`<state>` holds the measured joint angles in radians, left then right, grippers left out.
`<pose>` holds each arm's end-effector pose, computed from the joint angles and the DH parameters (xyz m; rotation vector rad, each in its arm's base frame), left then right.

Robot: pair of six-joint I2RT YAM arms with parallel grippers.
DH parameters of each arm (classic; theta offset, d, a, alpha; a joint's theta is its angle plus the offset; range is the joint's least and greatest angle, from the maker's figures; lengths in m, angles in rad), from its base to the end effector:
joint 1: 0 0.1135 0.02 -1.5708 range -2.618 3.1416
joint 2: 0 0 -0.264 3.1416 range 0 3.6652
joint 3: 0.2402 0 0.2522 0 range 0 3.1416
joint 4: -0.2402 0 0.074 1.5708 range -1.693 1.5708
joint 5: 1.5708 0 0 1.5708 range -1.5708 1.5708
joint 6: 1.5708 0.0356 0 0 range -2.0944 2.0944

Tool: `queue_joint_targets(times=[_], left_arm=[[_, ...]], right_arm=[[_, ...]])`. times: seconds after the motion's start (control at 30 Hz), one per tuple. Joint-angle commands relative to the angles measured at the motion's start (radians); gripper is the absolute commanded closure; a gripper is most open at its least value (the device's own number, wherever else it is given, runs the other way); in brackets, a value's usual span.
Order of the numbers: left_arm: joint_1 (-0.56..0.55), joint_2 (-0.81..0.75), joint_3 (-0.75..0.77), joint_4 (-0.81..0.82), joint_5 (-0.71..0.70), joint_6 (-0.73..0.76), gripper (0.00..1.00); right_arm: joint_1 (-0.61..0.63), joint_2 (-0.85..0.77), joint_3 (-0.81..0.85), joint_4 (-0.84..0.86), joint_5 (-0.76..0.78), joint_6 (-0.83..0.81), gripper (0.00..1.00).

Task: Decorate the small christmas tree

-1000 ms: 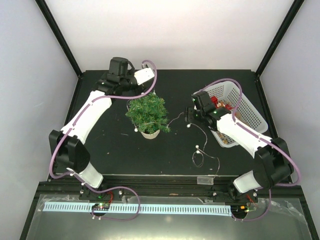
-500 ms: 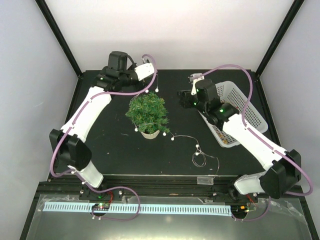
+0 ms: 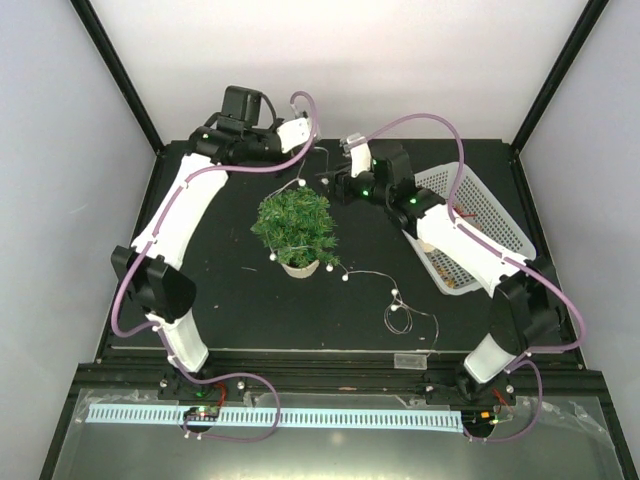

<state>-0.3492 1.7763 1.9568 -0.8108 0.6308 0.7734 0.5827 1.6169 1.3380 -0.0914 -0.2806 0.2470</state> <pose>0.3565 -0.1522 0.4144 1.3913 1.5683 -0.4384 0.3161 0.2201 0.3283 -0.5264 1.9459 0.8129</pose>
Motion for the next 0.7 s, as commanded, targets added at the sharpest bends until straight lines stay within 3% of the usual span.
queue_joint_targets(times=[0.0,0.13,0.4,0.53,0.67], left_arm=[[-0.008,0.022,0.046,-0.097,0.054,0.028,0.98],[-0.011,0.020,0.045,-0.111,0.071,0.039,0.98],[-0.014,-0.002,0.023,-0.146,0.118,0.075,0.98],[-0.014,-0.019,0.001,-0.153,0.136,0.098,0.98],[-0.014,-0.022,0.000,-0.156,0.137,0.102,0.98]], right_arm=[[-0.003,0.010,0.057,0.065,-0.065,-0.016,0.33],[-0.002,0.050,0.082,0.076,-0.058,-0.002,0.35],[-0.003,0.178,0.157,0.035,-0.020,0.011,0.55],[-0.004,0.197,0.146,0.055,0.016,0.017,0.67],[-0.004,0.186,0.123,0.076,0.058,0.021,0.89]])
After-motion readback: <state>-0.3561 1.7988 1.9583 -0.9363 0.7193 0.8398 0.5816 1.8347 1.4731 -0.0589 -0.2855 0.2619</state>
